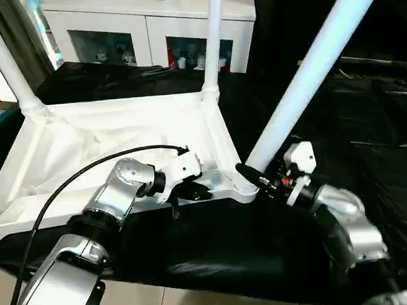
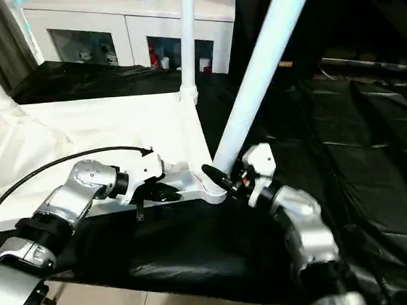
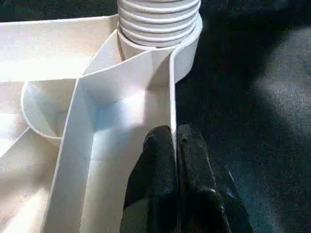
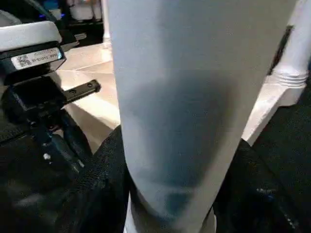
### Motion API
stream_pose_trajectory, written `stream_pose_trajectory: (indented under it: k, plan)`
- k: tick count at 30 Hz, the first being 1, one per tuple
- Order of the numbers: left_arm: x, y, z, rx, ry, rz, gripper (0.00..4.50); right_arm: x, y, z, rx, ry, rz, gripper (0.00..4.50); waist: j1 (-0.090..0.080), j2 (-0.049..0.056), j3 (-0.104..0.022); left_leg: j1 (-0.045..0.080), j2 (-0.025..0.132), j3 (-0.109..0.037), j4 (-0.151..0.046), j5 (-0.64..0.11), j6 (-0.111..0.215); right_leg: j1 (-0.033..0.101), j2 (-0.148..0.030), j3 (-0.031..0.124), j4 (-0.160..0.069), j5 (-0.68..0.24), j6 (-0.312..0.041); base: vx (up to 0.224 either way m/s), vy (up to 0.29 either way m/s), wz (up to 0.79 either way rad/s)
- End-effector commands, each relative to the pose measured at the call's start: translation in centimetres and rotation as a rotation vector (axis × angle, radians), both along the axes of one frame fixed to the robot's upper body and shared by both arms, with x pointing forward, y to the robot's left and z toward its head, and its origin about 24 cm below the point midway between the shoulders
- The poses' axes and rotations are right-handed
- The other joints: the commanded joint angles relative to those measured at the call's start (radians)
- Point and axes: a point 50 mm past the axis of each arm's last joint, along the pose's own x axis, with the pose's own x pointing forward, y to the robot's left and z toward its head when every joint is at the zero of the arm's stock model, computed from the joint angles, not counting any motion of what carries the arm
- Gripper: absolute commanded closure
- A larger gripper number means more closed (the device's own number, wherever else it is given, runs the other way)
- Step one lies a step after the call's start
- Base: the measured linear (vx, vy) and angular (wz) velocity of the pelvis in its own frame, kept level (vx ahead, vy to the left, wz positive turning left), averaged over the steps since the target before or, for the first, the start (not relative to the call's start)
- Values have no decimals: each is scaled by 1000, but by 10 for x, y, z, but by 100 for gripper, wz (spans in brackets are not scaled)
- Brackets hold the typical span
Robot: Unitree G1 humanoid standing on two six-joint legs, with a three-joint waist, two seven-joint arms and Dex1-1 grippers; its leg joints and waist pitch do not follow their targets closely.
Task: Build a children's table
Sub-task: Insert table leg to table base
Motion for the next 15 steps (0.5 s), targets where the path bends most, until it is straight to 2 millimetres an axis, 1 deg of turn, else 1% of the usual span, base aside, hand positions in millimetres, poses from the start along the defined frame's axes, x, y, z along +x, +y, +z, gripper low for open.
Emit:
stream_pose_trajectory:
  k: [1, 2, 4, 5, 7, 8, 9, 10, 12, 13, 15]
  plan:
    - [-6, 5, -1, 38, 18, -70, 450, -20, -7, -46, -127, 257, 87, 262, -1, 5, -45, 18, 28, -3, -86, -362, -5, 22, -37, 15, -76, -176, -220, 0, 0, 0]
    - [-6, 5, -1, 38, 18, -70, 450, -20, -7, -46, -127, 257, 87, 262, -3, 7, -45, 17, 27, -2, -85, -352, -4, 23, -35, 14, -75, -153, -224, 0, 0, 0]
    - [-10, 6, 0, 51, 38, -118, 450, -20, -9, -47, -160, 282, 151, 262, -3, 8, -49, 19, 29, -1, -83, -315, 6, 26, -34, 13, -69, -83, -239, 0, 0, 0]
    - [-10, 6, 0, 52, 39, -122, 450, -19, -9, -47, -164, 283, 155, 262, -4, 7, -51, 19, 28, 0, -81, -306, 9, 27, -34, 11, -66, -63, -246, 0, 0, 0]
    - [-13, 5, 1, 72, 50, -169, 450, -18, -12, -46, -211, 297, 219, 262, -5, 9, -51, 21, 28, 2, -79, -286, 19, 29, -31, 9, -63, -20, -264, 0, 0, 0]
    - [-14, 5, 1, 76, 52, -178, 450, -17, -12, -45, -215, 302, 233, 262, -5, 8, -51, 21, 28, 3, -78, -280, 21, 29, -30, 9, -62, -12, -267, 0, 0, 0]
    - [-15, 5, 2, 83, 54, -189, 450, -16, -12, -44, -220, 305, 248, 262, -4, 11, -51, 22, 29, 4, -78, -275, 23, 30, -31, 9, -62, -2, -271, 0, 0, 0]
    - [-15, 5, 2, 88, 54, -196, 450, -15, -12, -43, -225, 307, 259, 262, -2, 9, -50, 21, 29, 5, -77, -273, 26, 31, -31, 8, -61, 7, -277, 0, 0, 0]
    - [-16, 5, 3, 95, 57, -209, 450, -14, -12, -42, -235, 310, 268, 262, -1, 9, -51, 23, 30, 5, -78, -279, 22, 31, -31, 7, -61, -5, -278, 0, 0, 0]
    - [-17, 5, 3, 99, 60, -220, 450, -13, -12, -42, -242, 314, 276, 262, -1, 12, -50, 23, 30, 4, -79, -285, 19, 31, -31, 7, -61, -13, -279, 0, 0, 0]
    - [-18, 4, 5, 102, 61, -240, 450, -9, -13, -42, -255, 314, 280, 262, -2, 11, -50, 25, 31, 4, -81, -306, 10, 30, -33, 8, -63, -38, -279, 0, 0, 0]
